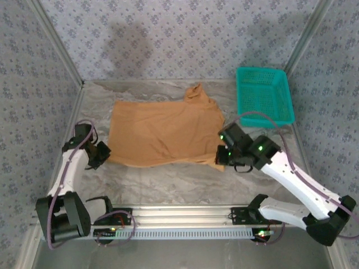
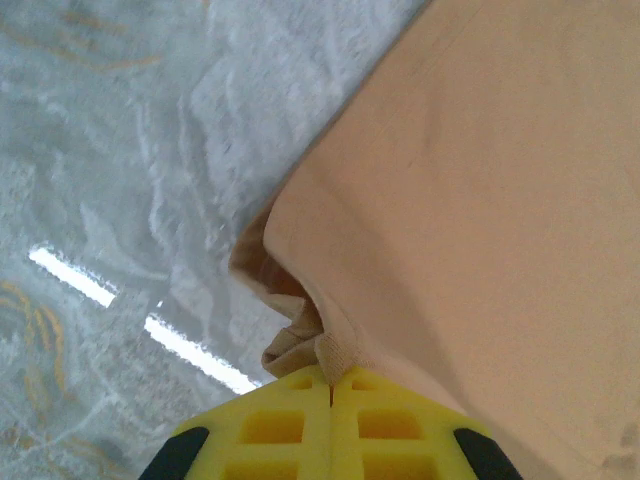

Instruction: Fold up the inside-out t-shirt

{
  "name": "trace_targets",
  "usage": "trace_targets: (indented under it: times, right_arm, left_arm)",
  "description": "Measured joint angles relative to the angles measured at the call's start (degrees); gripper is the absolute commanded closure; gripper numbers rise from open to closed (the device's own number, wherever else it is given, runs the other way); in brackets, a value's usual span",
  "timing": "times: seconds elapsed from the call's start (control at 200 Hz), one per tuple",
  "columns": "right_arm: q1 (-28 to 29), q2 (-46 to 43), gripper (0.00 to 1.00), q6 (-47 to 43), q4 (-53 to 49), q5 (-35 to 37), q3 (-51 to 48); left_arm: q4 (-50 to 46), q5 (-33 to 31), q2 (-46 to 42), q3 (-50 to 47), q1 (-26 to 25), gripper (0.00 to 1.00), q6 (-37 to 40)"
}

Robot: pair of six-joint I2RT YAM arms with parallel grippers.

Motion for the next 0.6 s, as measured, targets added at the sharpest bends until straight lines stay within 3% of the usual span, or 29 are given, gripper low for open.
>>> trace_targets:
  times: [0.185,0.6]
  right_arm:
    - [-7.7,13.4,1.0,-8.7,4.4,-2.1,7.2]
    - [-13.6,38.8,1.0,-19.6,7.5,-8.1,23.3]
  left_arm:
    - [1.5,-2.5,7.8,8.5,-1.6,1.0,0.7]
    - [2.1,-6.6,27.1,21.9,-2.9,1.0,3.1]
